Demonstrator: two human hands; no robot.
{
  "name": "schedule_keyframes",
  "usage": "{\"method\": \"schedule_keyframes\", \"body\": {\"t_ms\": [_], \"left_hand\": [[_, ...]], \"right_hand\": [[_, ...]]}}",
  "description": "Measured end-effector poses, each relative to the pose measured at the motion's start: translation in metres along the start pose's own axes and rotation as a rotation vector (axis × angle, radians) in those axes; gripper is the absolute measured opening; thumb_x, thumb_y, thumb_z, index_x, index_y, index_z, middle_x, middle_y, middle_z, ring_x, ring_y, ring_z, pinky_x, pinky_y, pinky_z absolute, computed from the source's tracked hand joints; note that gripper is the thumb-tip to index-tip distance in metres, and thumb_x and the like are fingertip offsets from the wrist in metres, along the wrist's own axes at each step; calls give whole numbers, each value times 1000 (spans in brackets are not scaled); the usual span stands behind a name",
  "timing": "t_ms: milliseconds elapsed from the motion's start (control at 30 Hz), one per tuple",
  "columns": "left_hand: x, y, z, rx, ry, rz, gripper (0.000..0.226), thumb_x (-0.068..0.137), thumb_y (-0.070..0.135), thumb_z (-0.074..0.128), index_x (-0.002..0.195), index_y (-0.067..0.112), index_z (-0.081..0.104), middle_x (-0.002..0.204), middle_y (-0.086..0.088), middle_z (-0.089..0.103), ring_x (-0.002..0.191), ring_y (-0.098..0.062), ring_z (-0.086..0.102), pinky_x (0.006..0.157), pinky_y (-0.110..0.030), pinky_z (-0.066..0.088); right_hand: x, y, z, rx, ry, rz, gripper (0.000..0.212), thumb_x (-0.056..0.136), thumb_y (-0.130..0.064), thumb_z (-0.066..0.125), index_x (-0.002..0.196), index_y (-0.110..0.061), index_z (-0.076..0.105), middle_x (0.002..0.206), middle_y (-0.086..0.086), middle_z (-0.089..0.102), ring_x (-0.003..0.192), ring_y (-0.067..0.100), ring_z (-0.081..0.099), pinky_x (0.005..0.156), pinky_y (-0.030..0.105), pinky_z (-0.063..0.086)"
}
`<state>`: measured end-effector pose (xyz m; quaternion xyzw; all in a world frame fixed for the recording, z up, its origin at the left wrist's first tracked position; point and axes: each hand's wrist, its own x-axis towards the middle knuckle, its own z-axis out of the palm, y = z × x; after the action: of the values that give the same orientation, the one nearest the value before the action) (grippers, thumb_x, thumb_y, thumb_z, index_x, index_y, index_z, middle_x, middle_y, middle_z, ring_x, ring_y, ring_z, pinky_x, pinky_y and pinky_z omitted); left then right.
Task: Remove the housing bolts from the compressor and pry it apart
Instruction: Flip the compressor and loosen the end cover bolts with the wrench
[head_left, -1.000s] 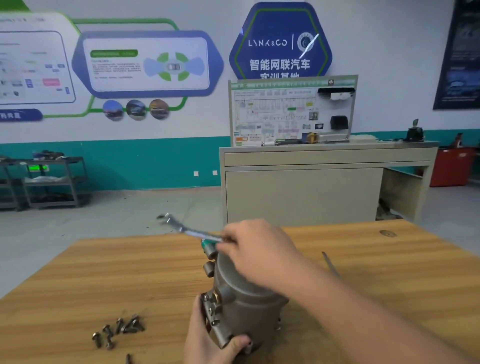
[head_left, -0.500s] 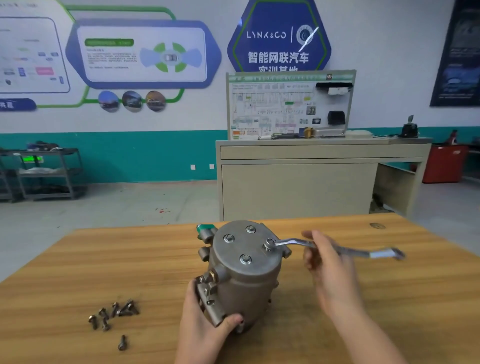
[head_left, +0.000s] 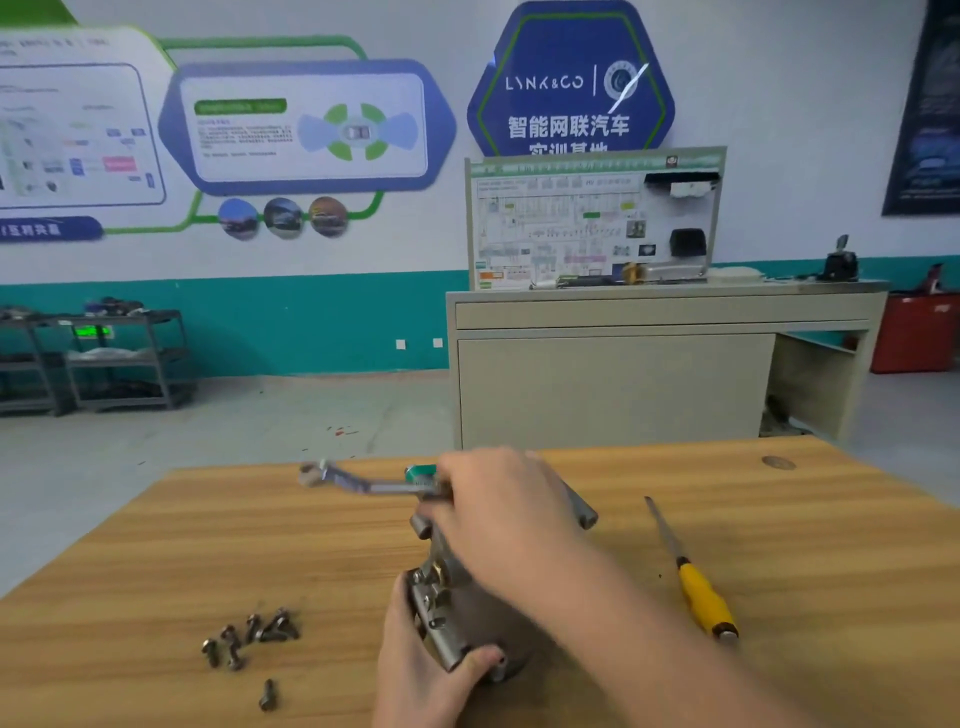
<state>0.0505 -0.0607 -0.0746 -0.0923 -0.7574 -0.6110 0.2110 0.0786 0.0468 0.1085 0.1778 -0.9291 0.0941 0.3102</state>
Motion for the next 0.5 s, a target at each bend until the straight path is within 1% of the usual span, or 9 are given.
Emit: {"method": "schedule_keyframes", "body": {"t_ms": [33, 100, 167, 200, 233, 267, 333, 433, 500], "left_hand": [[0, -1, 2, -11, 1, -7, 100, 35, 64, 84, 123, 39, 45, 114, 25, 61, 109, 16, 53, 81, -4, 42], [-1, -1, 2, -35, -12, -29, 91, 38, 64, 82, 120, 46, 48, 114, 16, 66, 107, 1, 62, 85, -15, 50], [-1, -5, 2, -77, -40, -42, 101, 38, 67, 85, 126, 33, 50, 115, 2, 67, 113, -19, 63, 94, -36, 51], [0, -8, 1, -85, -44, -36, 109, 39, 64, 88, 131, 22, 47, 121, -2, 65, 117, -22, 60, 96, -42, 48], [0, -10, 0, -62, -38, -36, 115, 38, 62, 90, 134, 16, 45, 125, -2, 62, 120, -18, 58, 98, -39, 45], [0, -9, -1, -37, -31, -49, 121, 35, 64, 89, 135, 13, 43, 127, 0, 60, 119, -11, 56, 99, -30, 44], [-1, -8, 0, -22, -36, -55, 136, 24, 70, 85, 139, 13, 38, 127, 6, 55, 114, 2, 52, 91, -10, 39], [-3, -3, 3, -15, -37, -67, 142, 20, 62, 82, 143, 12, 33, 127, 5, 51, 113, -3, 50, 89, -15, 36], [-1, 1, 2, -22, -42, -27, 127, 18, 63, 83, 131, 24, 40, 122, 11, 55, 106, 8, 53, 86, -9, 39]], "right_hand": [[-20, -3, 2, -18, 128, -62, 25, 87, -48, 61, 79, -25, 61, 73, -6, 60, 71, 18, 57, 65, 33, 44], [-54, 2, 10, 150, 315, -76, 36, 81, -56, 62, 66, -24, 56, 66, -10, 50, 65, 13, 50, 64, 27, 43], [-83, 16, 25, 581, 475, 27, 36, 79, -57, 64, 64, -25, 58, 68, -12, 46, 65, 9, 49, 61, 17, 39], [-95, 26, 31, 803, 542, 105, 30, 79, -54, 66, 66, -27, 62, 69, -11, 49, 64, 6, 51, 61, 13, 39], [-104, 36, 35, 976, 609, 204, 24, 79, -51, 66, 69, -30, 67, 67, -11, 54, 64, 3, 53, 61, 10, 41], [-110, 47, 38, 1088, 657, 321, 21, 79, -49, 64, 71, -31, 70, 65, -9, 58, 63, 2, 56, 63, 9, 42], [-107, 72, 44, 1195, 676, 494, 27, 81, -48, 61, 74, -26, 74, 63, -3, 62, 64, 5, 58, 64, 12, 44], [-75, 105, 50, 1269, 585, 601, 24, 93, -28, 60, 74, -21, 74, 62, -3, 62, 59, 5, 54, 55, 17, 43], [-45, 122, 48, 1392, 462, 709, 26, 91, -17, 62, 66, -15, 66, 58, -1, 55, 48, 6, 46, 44, 18, 37]]}}
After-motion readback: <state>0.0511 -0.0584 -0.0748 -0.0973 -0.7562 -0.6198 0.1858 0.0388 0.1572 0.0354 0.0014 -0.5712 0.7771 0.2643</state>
